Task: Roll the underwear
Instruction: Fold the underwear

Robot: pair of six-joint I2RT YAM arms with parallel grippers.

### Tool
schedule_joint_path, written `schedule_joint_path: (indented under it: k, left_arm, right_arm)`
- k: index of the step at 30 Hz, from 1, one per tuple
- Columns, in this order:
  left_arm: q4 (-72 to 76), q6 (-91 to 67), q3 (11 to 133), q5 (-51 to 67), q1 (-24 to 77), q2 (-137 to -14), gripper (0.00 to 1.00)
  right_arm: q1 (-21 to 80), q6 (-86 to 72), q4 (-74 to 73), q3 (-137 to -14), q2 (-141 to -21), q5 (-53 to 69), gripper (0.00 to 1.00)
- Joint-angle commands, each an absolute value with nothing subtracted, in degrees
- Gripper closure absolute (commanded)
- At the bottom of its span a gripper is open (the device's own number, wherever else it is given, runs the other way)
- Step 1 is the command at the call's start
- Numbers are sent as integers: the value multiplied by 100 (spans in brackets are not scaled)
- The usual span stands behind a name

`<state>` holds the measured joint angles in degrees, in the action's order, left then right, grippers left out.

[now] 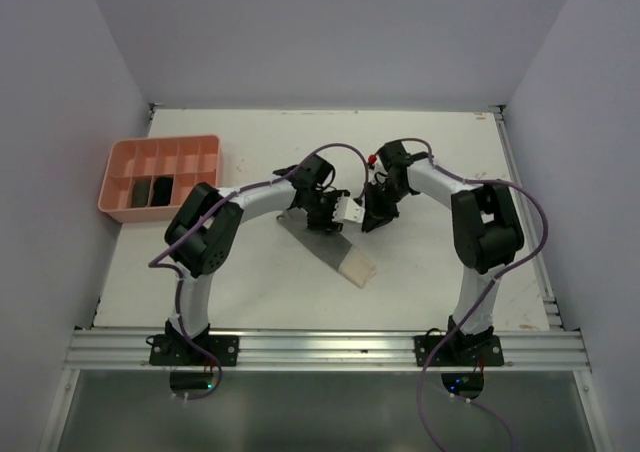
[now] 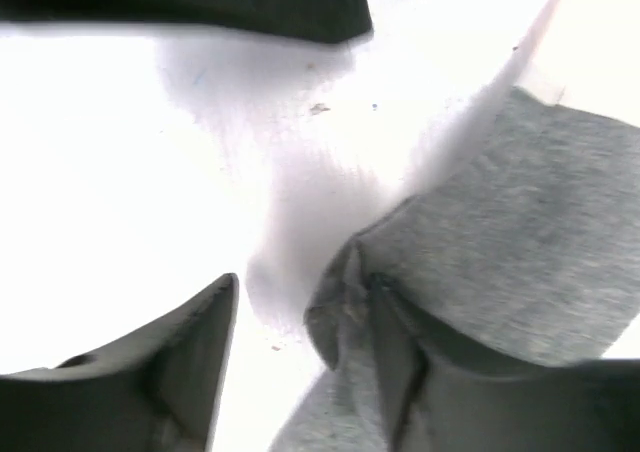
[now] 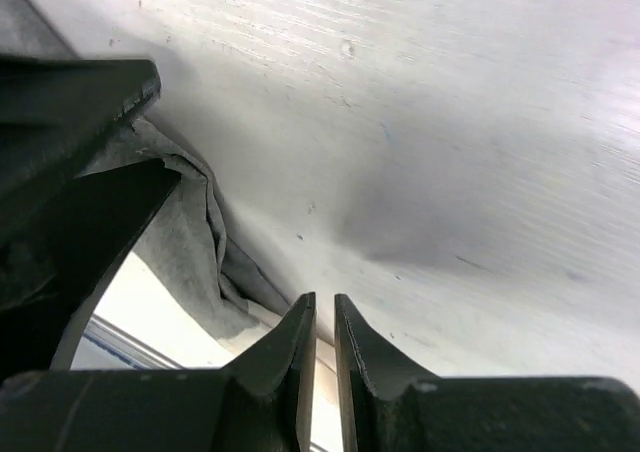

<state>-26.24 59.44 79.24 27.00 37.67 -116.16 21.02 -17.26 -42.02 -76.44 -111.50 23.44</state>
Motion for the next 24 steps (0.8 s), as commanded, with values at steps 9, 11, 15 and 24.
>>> schedule_joint_path:
  k: [9, 11, 15, 24]
  left_arm:
    - [-2462, 5424, 8420, 2163, 3841, -10820, 0]
    - [-2356, 5247, 8481, 2057, 3841, -10565, 0]
    - [-1855, 4458, 8323, 1566, 3788, -10135, 0]
    - [-2873, 1653, 8078, 2546, 2805, -9976, 0]
  right_arm:
    - [2092, -1441, -4614, -7778, -10029, 2768, 86]
    - [2109, -1354, -4562, -7726, -9774, 2943, 87]
    - [2337, -1336, -4412, -7550, -9571, 3137, 89]
    - [3216, -1837, -3464, -6900, -9931, 3059, 94]
